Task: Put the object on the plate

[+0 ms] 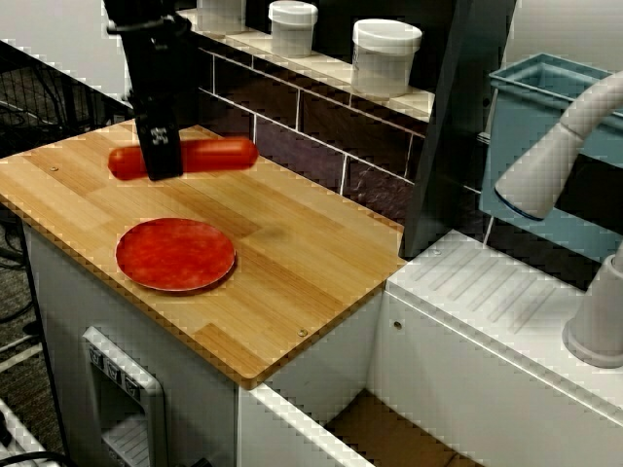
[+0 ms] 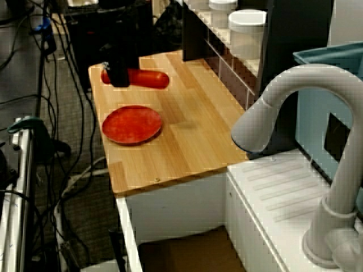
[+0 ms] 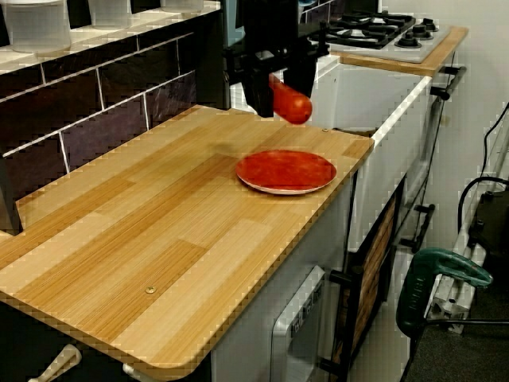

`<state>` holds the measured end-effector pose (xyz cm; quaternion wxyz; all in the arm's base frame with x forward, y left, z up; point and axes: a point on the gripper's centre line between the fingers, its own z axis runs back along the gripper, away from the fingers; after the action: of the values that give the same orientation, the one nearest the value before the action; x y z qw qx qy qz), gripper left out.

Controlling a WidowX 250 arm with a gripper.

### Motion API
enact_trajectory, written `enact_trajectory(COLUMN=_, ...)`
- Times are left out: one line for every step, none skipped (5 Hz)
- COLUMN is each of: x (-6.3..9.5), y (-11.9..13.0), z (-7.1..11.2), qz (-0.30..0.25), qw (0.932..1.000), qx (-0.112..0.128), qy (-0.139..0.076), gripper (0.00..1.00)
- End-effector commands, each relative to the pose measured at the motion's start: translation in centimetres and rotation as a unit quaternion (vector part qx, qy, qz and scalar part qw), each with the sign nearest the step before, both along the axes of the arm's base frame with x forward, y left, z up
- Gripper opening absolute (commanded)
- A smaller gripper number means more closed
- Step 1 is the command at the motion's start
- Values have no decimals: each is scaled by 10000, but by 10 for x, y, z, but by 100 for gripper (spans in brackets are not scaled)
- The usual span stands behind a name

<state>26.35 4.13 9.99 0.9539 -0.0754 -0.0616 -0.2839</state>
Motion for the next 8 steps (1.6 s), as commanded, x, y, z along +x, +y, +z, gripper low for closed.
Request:
enact_trajectory(x=-14, y=12, z=-12, qz=-64, qw=9998, qx=144, qy=-136, gripper=0)
enact_trajectory(x=-15, y=10, z=-16, qz=-139, qw=9997, qx=189, qy=-53, gripper=0)
enact_trajectory(x=-23, y=13, z=-18, qz=-187, qw=9995, qx=253, qy=-33, gripper=0)
enact_trajectory(x=-32, y=12, z=-32, qz=-241, qw=9993, qx=298, qy=22, gripper=0)
enact_trajectory(x=-33, y=10, z=-43, qz=-246, qw=9988, qx=416, qy=-3, gripper=0)
enact_trajectory(x=-28, y=9, z=-60, qz=-154, qw=9985, qx=520, qy=69, gripper=0)
enact_trajectory(x=-26, y=8, z=-67, qz=-61, qw=9982, qx=588, qy=128, gripper=100)
enact_trajectory(x=-25, y=9, z=-72, qz=-144, qw=9979, qx=584, qy=233, gripper=100)
